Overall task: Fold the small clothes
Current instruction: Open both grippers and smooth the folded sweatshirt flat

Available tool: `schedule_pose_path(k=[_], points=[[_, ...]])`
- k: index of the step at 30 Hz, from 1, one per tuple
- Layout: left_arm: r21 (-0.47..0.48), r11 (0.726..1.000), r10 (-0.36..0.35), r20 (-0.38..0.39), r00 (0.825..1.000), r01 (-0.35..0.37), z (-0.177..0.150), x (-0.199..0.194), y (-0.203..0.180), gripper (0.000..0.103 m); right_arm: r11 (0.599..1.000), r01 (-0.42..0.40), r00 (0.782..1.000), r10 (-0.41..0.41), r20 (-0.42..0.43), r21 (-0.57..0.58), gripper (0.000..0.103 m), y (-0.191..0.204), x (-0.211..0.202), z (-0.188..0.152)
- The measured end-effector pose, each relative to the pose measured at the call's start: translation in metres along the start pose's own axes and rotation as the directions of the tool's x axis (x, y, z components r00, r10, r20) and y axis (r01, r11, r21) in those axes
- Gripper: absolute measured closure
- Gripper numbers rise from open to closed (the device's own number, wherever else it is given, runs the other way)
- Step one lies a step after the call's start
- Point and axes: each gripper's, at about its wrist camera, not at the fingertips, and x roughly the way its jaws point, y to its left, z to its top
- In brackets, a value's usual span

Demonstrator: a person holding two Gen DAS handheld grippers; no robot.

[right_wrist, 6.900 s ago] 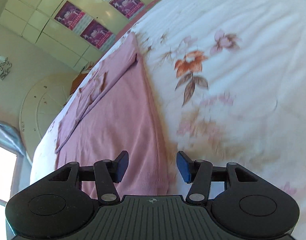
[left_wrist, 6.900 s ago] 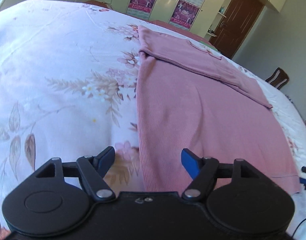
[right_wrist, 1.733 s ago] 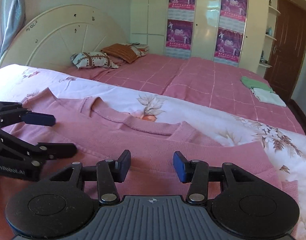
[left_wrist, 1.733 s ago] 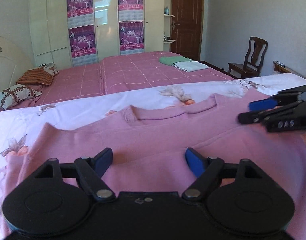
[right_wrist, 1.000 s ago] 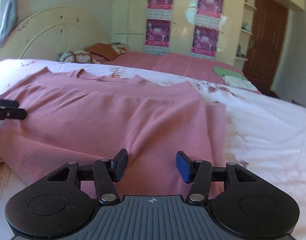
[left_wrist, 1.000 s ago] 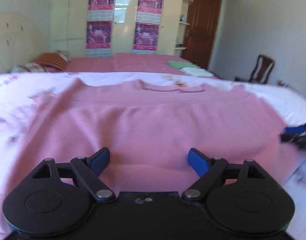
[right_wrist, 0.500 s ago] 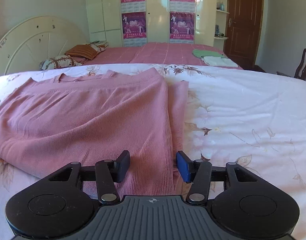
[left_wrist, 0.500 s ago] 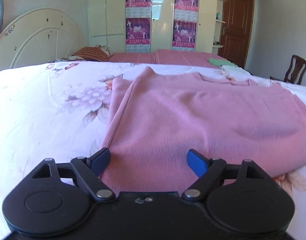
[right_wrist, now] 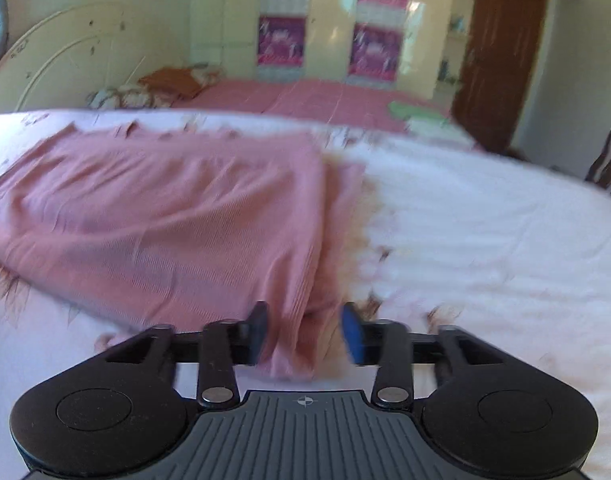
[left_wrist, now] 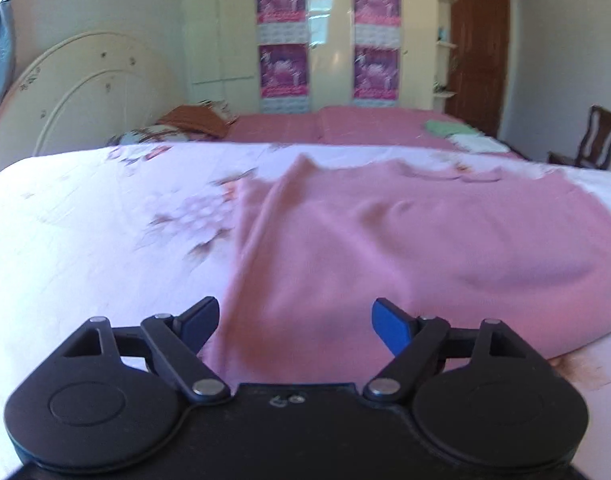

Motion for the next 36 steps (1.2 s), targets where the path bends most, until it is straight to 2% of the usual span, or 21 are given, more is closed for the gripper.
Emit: schedule_pose_path(k=[1, 2, 3, 4, 6, 8, 9, 10, 12, 14, 15, 16, 20, 23, 25, 26, 28, 29, 31, 34, 36], points=[[0.010, 0.999, -0.052, 0.014, 0.999, 0.052, 0.004, -0.002, -0.018, 0.019, 1.000, -0.006, 0.999, 0.006, 0.051, -0.007, 0.047, 0.006, -0.006, 0.009], [0.036, 0.995, -0.095, 0.019, 0.995, 0.094, 0.007, 0.001, -0.039, 0.019, 1.000, -0.024, 0.998, 0.024, 0.063, 0.014, 0.047, 0.014, -0.005, 0.018], [0.075, 0.989, -0.131, 0.018, 0.991, 0.129, 0.010, 0.005, -0.063, 0.019, 0.996, -0.079, 0.995, 0.077, 0.068, 0.036, 0.048, 0.024, 0.000, 0.026], [0.103, 0.985, -0.144, 0.015, 0.990, 0.141, 0.011, 0.009, -0.082, 0.019, 0.990, -0.137, 0.989, 0.135, 0.065, 0.041, 0.057, 0.037, 0.007, 0.032], [0.126, 0.974, -0.188, -0.022, 0.982, 0.189, 0.009, 0.020, -0.114, 0.019, 0.981, -0.196, 0.980, 0.195, 0.041, -0.001, 0.070, 0.068, 0.024, 0.037], [0.140, 0.968, -0.195, -0.112, 0.974, 0.210, -0.001, 0.036, -0.128, 0.018, 0.983, -0.180, 0.983, 0.179, -0.032, -0.043, 0.074, 0.089, 0.042, 0.032], [0.145, 0.969, -0.182, -0.132, 0.974, 0.201, -0.011, 0.042, -0.128, 0.017, 0.987, -0.147, 0.986, 0.142, -0.089, -0.058, 0.074, 0.093, 0.052, 0.025], [0.119, 0.969, -0.204, -0.107, 0.973, 0.216, -0.016, 0.040, -0.120, 0.017, 0.990, -0.127, 0.987, 0.119, -0.109, -0.069, 0.074, 0.091, 0.058, 0.016], [0.103, 0.971, -0.207, -0.100, 0.973, 0.217, -0.018, 0.029, -0.104, 0.018, 0.990, -0.127, 0.989, 0.122, -0.087, -0.059, 0.074, 0.082, 0.050, 0.007], [0.094, 0.977, -0.188, -0.059, 0.980, 0.193, -0.023, 0.018, -0.082, 0.019, 0.988, -0.122, 0.988, 0.112, -0.104, -0.098, 0.074, 0.075, 0.041, 0.002], [0.087, 0.982, -0.165, -0.066, 0.984, 0.170, -0.026, 0.016, -0.069, 0.019, 0.986, -0.131, 0.986, 0.120, -0.116, -0.099, 0.074, 0.070, 0.038, 0.000], [0.075, 0.988, -0.130, -0.099, 0.987, 0.137, -0.029, 0.020, -0.054, 0.017, 0.987, -0.135, 0.985, 0.124, -0.123, -0.088, 0.074, 0.060, 0.033, -0.003], [0.032, 0.993, -0.112, -0.099, 0.989, 0.115, -0.034, 0.011, -0.013, 0.018, 0.991, -0.137, 0.980, 0.135, -0.146, 0.000, 0.074, 0.025, 0.027, -0.013], [0.011, 0.998, -0.064, -0.070, 0.995, 0.065, -0.029, 0.002, -0.005, 0.019, 0.993, -0.117, 0.983, 0.116, -0.145, 0.003, 0.074, 0.021, 0.015, -0.009], [-0.017, 0.999, -0.045, -0.112, 0.993, 0.043, -0.029, 0.010, 0.001, 0.018, 0.994, -0.104, 0.991, 0.107, -0.085, 0.036, 0.074, 0.021, 0.006, -0.002], [-0.014, 1.000, -0.028, -0.131, 0.991, 0.026, -0.032, 0.015, 0.001, 0.017, 0.994, -0.096, 0.991, 0.100, -0.085, 0.046, 0.074, 0.020, 0.007, -0.001], [-0.006, 1.000, -0.012, -0.120, 0.993, 0.012, -0.029, 0.012, 0.001, 0.019, 0.999, -0.042, 0.984, 0.046, -0.173, 0.029, 0.074, 0.021, 0.023, -0.010], [-0.016, 1.000, -0.012, -0.120, 0.993, 0.010, -0.027, 0.010, 0.000, 0.019, 0.999, -0.042, 0.988, 0.044, -0.147, 0.016, 0.074, 0.022, 0.023, -0.014], [-0.017, 1.000, -0.015, -0.114, 0.993, 0.013, -0.026, 0.006, -0.001, 0.019, 0.999, -0.039, 0.986, 0.040, -0.160, 0.015, 0.074, 0.022, 0.020, -0.011], [-0.003, 1.000, -0.007, -0.134, 0.991, 0.007, -0.029, 0.008, -0.002, 0.019, 0.997, -0.051, 0.994, 0.057, -0.096, 0.059, 0.074, 0.020, 0.006, -0.004], [0.000, 1.000, -0.008, -0.132, 0.991, 0.008, -0.031, 0.008, -0.002, 0.018, 0.999, -0.026, 0.989, 0.030, -0.145, 0.028, 0.074, 0.023, 0.013, -0.009]])
